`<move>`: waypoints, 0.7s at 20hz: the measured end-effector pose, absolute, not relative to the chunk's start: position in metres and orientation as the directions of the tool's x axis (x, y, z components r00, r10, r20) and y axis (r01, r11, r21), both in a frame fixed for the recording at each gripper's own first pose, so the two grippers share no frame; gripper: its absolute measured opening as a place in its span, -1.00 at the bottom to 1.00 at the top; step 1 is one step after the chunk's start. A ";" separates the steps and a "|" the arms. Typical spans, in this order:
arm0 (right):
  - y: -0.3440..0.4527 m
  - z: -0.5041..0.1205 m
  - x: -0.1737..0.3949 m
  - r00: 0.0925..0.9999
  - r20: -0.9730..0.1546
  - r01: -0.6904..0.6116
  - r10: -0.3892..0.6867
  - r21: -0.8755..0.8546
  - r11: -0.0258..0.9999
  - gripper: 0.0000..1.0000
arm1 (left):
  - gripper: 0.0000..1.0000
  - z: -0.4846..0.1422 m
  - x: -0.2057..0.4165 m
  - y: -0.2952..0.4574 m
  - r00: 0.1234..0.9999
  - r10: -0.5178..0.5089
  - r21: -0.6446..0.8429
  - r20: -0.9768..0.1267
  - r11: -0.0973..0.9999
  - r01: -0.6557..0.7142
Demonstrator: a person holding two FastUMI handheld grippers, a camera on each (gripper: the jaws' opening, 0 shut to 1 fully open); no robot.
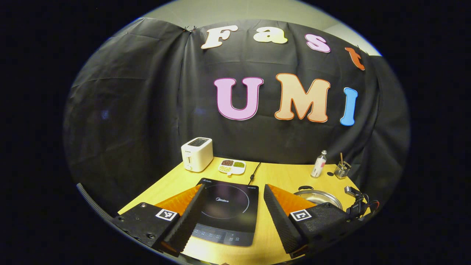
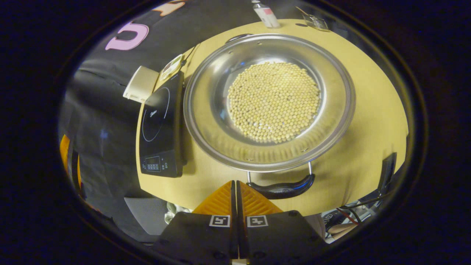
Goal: First push the handle of the pot to place it horizontally, then grasp the pot with both hands and set it on the induction cooktop.
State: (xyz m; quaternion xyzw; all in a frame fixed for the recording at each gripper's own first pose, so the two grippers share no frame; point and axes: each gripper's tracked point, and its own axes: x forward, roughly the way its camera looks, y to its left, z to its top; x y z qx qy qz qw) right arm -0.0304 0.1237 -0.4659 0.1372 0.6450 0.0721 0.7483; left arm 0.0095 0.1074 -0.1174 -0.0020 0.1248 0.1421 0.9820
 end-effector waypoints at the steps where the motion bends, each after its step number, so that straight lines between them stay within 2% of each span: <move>1: 0.115 -0.465 -0.028 0.158 -0.947 0.079 0.280 0.295 0.952 -0.95 | 0.92 -0.118 0.012 0.104 0.928 0.276 0.028 -0.252 0.960 -0.278; 10: 0.032 -0.458 -0.010 0.160 -0.975 0.089 0.154 0.169 0.982 -0.94 | 0.92 -0.130 0.034 0.078 0.922 0.266 0.039 -0.280 0.963 -0.266; 11: 0.022 -0.457 -0.006 0.163 -0.976 0.093 0.141 0.157 0.983 -1.00 | 0.92 -0.132 0.036 0.076 0.921 0.266 0.041 -0.283 0.963 -0.265; 13: 0.008 -0.457 0.007 0.168 -0.978 0.110 0.126 0.145 0.983 -0.94 | 0.84 -0.133 0.039 0.071 0.919 0.268 0.046 -0.288 0.963 -0.266; 14: 0.001 -0.456 0.014 0.170 -0.978 0.119 0.122 0.143 0.983 -0.94 | 0.92 -0.134 0.042 0.069 0.920 0.268 0.046 -0.287 0.963 -0.266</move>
